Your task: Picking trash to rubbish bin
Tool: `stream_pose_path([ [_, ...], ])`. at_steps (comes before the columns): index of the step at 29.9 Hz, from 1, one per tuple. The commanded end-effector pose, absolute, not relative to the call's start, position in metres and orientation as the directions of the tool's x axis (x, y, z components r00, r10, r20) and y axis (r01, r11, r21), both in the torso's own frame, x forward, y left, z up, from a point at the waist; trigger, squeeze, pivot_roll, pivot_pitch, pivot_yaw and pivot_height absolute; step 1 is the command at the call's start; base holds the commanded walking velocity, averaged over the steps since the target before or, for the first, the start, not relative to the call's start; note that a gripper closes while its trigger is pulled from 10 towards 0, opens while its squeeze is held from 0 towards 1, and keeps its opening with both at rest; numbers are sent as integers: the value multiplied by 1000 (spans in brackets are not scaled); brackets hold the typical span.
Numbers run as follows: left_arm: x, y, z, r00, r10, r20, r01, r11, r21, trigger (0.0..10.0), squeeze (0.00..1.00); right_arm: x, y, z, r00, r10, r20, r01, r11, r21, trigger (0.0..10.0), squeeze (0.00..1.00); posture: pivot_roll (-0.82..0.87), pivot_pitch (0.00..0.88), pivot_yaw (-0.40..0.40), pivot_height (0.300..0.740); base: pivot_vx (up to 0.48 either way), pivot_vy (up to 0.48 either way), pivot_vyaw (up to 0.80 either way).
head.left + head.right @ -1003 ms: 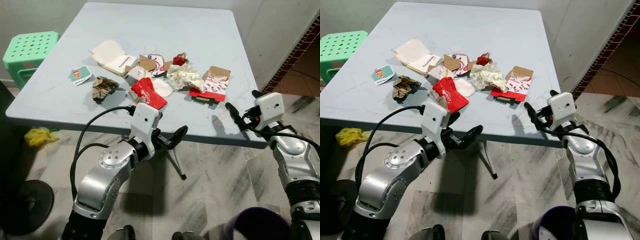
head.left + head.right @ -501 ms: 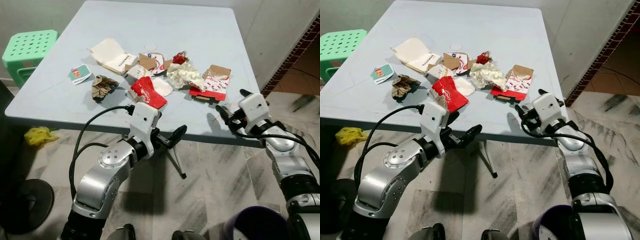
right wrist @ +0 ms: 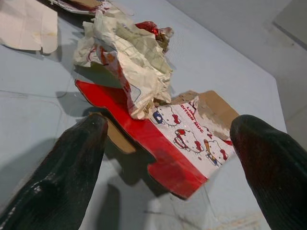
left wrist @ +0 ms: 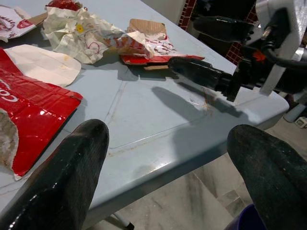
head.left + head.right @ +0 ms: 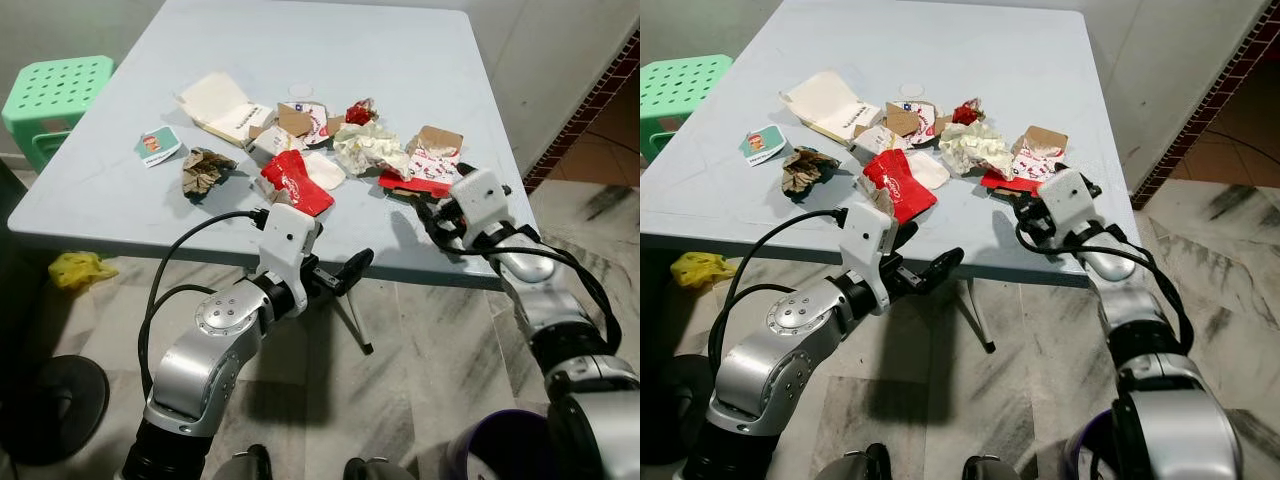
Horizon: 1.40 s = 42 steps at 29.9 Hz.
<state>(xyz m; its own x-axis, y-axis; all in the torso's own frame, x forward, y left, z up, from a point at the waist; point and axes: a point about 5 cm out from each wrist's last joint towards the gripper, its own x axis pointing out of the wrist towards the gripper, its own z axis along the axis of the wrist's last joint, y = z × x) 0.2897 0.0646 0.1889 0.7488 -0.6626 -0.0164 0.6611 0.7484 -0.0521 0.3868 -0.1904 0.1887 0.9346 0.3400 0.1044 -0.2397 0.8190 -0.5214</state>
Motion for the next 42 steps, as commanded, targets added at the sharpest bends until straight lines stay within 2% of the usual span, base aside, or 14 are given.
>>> stream_pose_path([
  [1,286,64,192,747,-664,-7,663,747,-51,10000,0,388,-193,185,946,315,79,-233,828,-510,10000,0,-13,257,-33,740,0,0,0],
  [6,286,66,192,751,-660,-10,659,750,-52,10000,0,390,-193,182,948,314,59,-251,846,-471,10000,0,-9,263,-33,740,0,0,0],
  [11,285,66,192,753,-658,-13,657,752,-52,10000,0,390,-194,172,954,299,18,-274,894,-354,10000,0,-8,264,-33,740,0,0,0],
  [28,283,67,193,754,-657,-13,655,753,-61,10000,0,393,-193,166,979,204,-23,-196,894,-402,10000,0,2,264,-32,740,0,0,0],
  [29,283,67,192,756,-655,-17,653,755,-59,10000,0,393,-191,166,977,212,-24,-204,893,-402,6941,0,5,265,-33,740,0,0,0],
  [30,283,67,192,756,-655,-17,653,755,-59,10000,0,393,-191,166,977,212,-24,-204,893,-402,6941,0,5,265,-33,740,0,0,0],
  [31,283,67,192,756,-654,-17,652,755,-60,10000,0,393,-191,166,977,211,-24,-203,897,-394,4196,0,6,266,-33,740,0,0,0],
  [32,283,67,192,756,-654,-17,652,755,-60,10000,0,393,-191,166,977,211,-24,-203,897,-394,4196,0,6,266,-33,740,0,0,0],
  [33,283,68,192,757,-653,-18,651,756,-60,10000,0,393,-189,167,975,223,-13,-211,900,-380,0,0,7,267,-32,740,0,0,0],
  [42,280,69,192,758,-652,-26,649,758,-65,10000,0,393,-190,170,973,231,13,-211,906,-368,0,0,10,282,-33,740,0,0,0],
])
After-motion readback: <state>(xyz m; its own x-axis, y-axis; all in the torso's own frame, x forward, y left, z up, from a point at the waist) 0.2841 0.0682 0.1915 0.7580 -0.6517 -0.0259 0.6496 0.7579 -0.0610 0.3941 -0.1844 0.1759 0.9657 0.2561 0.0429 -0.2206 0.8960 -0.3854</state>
